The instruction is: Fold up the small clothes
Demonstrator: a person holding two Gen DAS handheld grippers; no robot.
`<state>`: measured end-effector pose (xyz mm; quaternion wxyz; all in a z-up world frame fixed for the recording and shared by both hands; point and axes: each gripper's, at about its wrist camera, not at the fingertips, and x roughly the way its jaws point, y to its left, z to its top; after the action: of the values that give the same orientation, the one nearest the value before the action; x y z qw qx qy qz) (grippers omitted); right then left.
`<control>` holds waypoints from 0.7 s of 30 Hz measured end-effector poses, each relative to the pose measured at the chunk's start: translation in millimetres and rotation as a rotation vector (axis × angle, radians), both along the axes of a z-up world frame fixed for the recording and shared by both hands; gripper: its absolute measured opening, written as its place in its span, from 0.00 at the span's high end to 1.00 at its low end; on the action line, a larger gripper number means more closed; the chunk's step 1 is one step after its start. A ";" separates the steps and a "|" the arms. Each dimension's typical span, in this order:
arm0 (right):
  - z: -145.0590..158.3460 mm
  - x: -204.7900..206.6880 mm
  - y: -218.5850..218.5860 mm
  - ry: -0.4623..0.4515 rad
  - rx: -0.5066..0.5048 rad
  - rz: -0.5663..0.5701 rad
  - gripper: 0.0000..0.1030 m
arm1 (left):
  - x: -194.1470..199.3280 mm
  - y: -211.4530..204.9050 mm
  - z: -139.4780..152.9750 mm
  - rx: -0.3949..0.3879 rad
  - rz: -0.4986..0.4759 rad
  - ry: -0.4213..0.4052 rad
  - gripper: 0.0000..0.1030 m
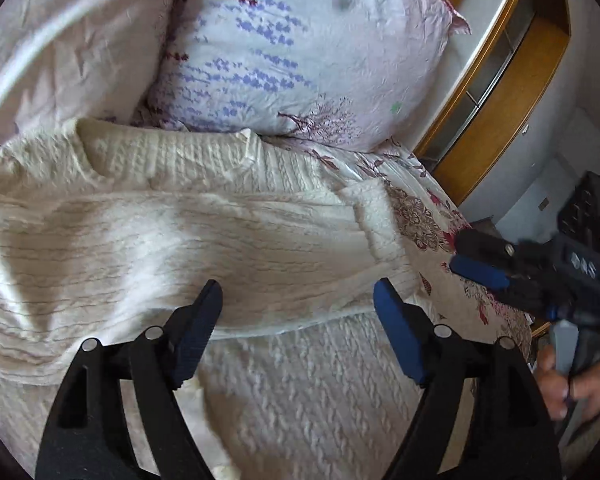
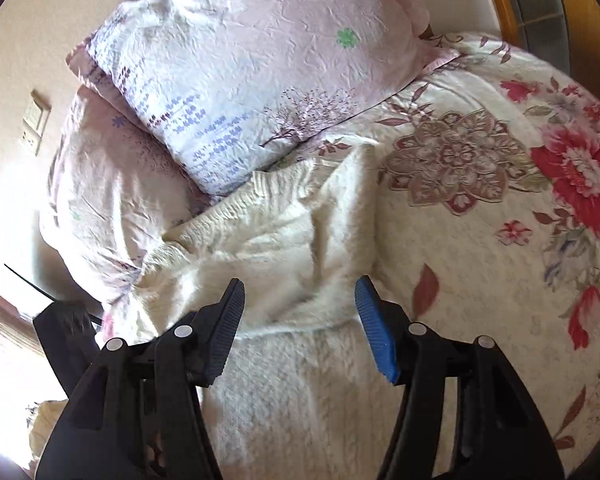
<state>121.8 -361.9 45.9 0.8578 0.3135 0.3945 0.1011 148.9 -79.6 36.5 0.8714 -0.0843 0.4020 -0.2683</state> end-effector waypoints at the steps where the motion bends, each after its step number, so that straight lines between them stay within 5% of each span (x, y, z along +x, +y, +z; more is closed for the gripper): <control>1: -1.7 10.0 -0.1 0.018 0.040 0.003 0.47 | -3.3 14.9 3.1 0.004 0.025 -0.003 0.24; 3: -6.7 29.0 2.7 0.052 0.084 0.014 0.55 | -9.2 48.4 6.7 0.021 0.097 0.000 0.24; 11: -37.0 77.3 25.8 0.181 0.007 0.073 0.63 | -31.8 148.1 3.7 0.261 0.322 -0.022 0.26; 21: -49.8 79.6 40.5 0.198 -0.008 0.147 0.74 | -44.7 174.3 -14.5 0.513 0.241 -0.062 0.44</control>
<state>201.5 -321.3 -3.9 0.8062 0.2889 0.4996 0.1306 104.1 94.7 22.0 0.9018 0.0998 0.4170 -0.0549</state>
